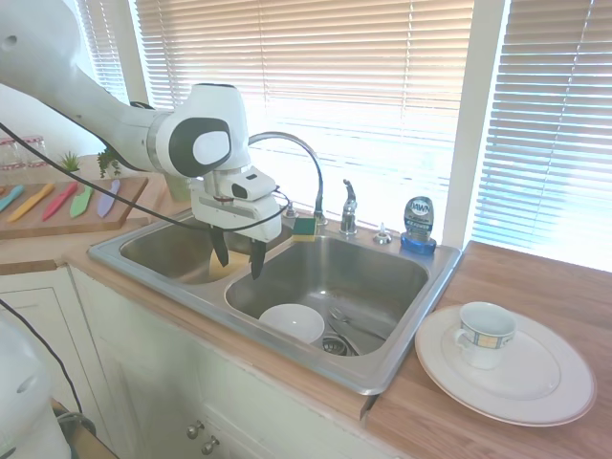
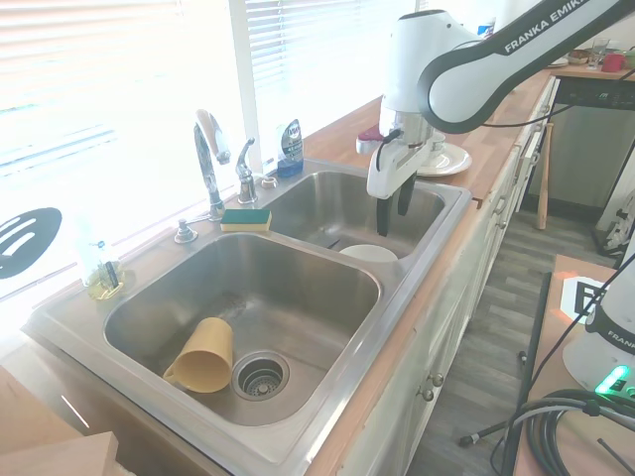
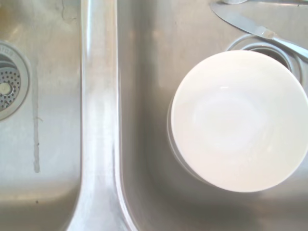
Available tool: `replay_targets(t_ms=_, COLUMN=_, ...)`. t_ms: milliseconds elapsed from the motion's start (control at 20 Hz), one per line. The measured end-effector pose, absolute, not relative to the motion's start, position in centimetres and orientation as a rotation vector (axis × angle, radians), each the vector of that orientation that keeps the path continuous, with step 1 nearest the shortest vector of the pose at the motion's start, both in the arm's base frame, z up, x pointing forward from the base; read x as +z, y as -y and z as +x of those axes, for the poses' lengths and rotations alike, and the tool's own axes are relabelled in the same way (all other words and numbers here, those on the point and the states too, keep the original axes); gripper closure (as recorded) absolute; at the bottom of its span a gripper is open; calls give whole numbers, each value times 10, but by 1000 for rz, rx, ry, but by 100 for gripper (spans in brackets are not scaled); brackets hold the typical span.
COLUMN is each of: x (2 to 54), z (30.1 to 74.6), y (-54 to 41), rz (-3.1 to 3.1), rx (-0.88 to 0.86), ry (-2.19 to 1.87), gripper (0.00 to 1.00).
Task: Turn off the faucet
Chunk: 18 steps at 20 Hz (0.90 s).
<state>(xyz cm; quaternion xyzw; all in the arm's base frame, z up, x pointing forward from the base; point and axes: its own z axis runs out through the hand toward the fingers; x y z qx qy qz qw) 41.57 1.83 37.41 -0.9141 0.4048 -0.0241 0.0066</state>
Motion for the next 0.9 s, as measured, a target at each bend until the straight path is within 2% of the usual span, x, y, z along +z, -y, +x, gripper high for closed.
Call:
replay_targets(t_ms=200, x=374, z=415, y=-18, rz=-2868, rx=-74, ry=-1256, gripper=0)
replay_targets(t_ms=250, x=374, z=416, y=-18, rz=-2867, rx=-78, ry=-1255, gripper=100)
replay_targets(t_ms=900, x=376, z=418, y=-17, rz=-2858, rx=-101, ry=-1256, gripper=100)
